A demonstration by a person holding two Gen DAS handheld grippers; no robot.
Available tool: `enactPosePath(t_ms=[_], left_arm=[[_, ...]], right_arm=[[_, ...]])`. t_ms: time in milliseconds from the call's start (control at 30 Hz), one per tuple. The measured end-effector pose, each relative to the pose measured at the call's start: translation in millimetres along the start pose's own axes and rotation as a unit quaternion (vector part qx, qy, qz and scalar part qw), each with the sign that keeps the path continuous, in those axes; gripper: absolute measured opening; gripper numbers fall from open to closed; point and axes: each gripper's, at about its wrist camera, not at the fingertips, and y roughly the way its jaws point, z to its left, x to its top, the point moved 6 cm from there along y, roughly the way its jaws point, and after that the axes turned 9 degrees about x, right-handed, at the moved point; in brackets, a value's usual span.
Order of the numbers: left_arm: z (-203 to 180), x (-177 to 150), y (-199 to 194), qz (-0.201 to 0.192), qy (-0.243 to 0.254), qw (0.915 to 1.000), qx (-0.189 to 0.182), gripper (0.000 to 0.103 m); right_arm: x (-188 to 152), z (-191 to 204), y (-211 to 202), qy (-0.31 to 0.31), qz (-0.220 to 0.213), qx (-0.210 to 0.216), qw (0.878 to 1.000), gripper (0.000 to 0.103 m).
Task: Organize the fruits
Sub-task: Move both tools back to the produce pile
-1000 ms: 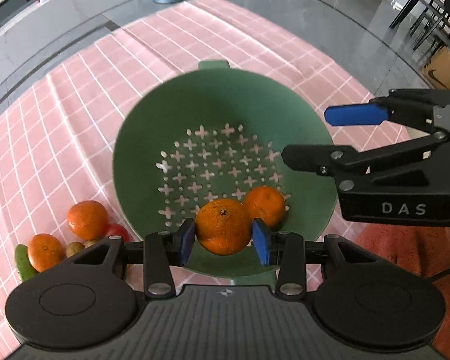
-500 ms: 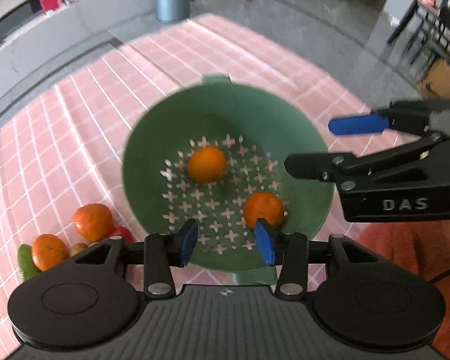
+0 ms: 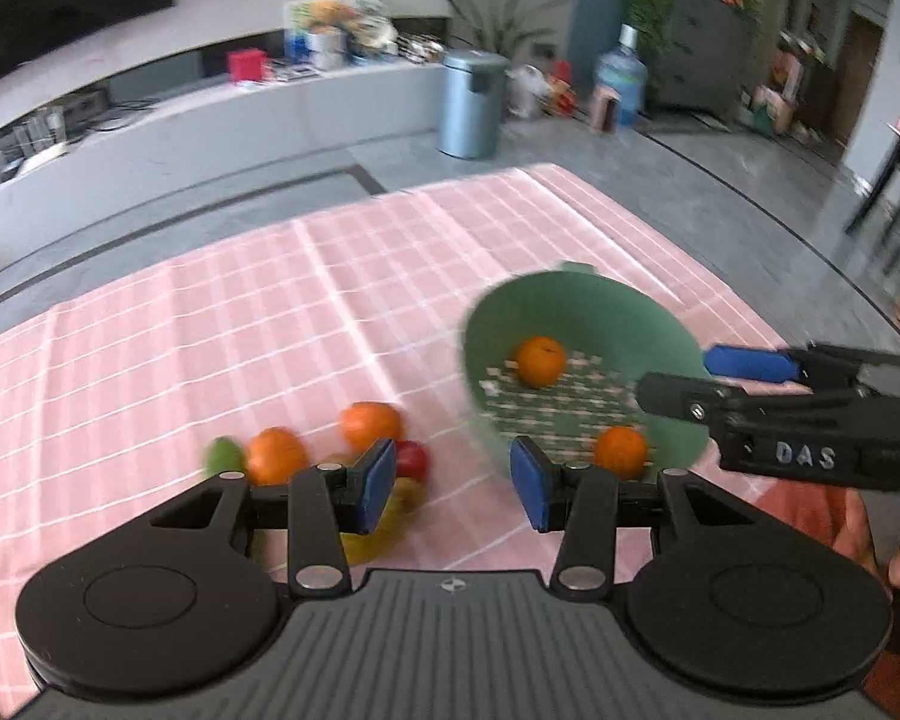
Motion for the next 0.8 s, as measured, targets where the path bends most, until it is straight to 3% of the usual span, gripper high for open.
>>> enactPosePath(t_ms=[267, 400, 600, 800], left_arm=[[56.5, -20.0, -2.5, 0.007, -0.050, 0.9981, 0.036, 0.053], [73.7, -31.9, 5.0, 0.019, -0.065, 0.9967, 0.044, 0.053], [91.8, -50.2, 20.2, 0.035, -0.078, 0.9951, 0.051, 0.053], [109.9, -59.1, 39.8, 0.053, -0.099, 0.9926, 0.047, 0.053]], right_arm=[[-17.5, 56.6, 23.3, -0.038, 0.014, 0.035, 0.999, 0.065], [-23.0, 79.8, 39.8, -0.070, 0.030, 0.045, 0.996, 0.055], [-32.7, 106.7, 67.3, -0.097, 0.057, 0.076, 0.991, 0.055], [-46.7, 118.5, 106.1, -0.147, 0.088, 0.072, 0.983, 0.060]])
